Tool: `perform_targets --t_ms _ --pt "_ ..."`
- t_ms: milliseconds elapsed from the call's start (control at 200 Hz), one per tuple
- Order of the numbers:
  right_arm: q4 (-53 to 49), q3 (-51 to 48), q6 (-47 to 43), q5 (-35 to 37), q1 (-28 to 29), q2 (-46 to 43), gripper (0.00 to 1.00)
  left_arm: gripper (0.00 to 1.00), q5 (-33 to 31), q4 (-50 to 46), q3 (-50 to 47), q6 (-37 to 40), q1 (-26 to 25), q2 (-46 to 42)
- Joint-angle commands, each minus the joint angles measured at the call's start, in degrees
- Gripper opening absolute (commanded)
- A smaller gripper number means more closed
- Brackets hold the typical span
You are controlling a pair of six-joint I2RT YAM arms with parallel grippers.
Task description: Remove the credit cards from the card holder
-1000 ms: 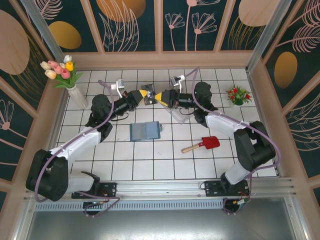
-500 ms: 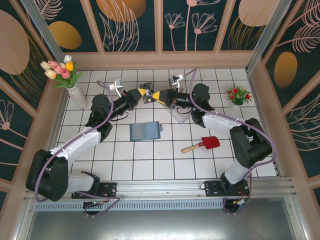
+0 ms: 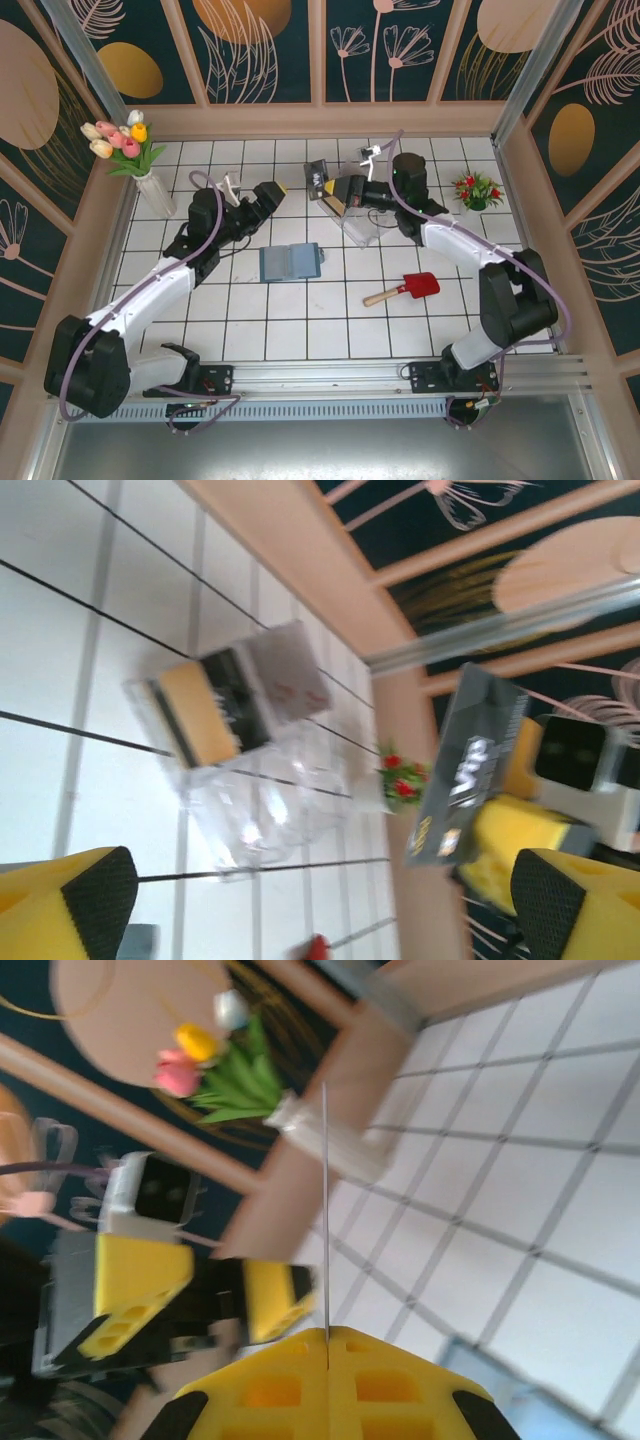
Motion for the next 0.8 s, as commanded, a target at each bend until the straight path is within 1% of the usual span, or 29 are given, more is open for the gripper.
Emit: perform_targets --t_ms 0,140,230,395,540,796 --pt "-16.61 4.38 -21.67 11.36 -0.01 -2.55 0.00 0.98 -9.02 -6.80 -0.60 4.18 0.37 -2.55" --pt "-24.96 9.75 -31.27 17.01 -0.01 0.12 0.00 0.99 -11.33 -10.63 0.92 6.00 0.55 -1.34" --pt "-29.38 13.46 -36.02 18.31 -0.02 2.49 0.00 0.99 -10.93 -11.30 1.14 6.58 0.61 -0.78" --pt "-33.74 17.91 -43.35 20.91 -0.02 6.21 0.00 0.98 -10.29 -11.73 1.17 7.57 0.67 -0.52" --pt "-37.21 22.19 -46.84 22.39 -0.03 10.64 0.00 0.98 -9.16 -12.01 1.80 8.21 0.68 0.24" --pt "-40.30 27.49 -48.75 24.24 0.15 16.79 0.00 0.98 -7.85 -11.74 1.58 8.34 0.68 1.08"
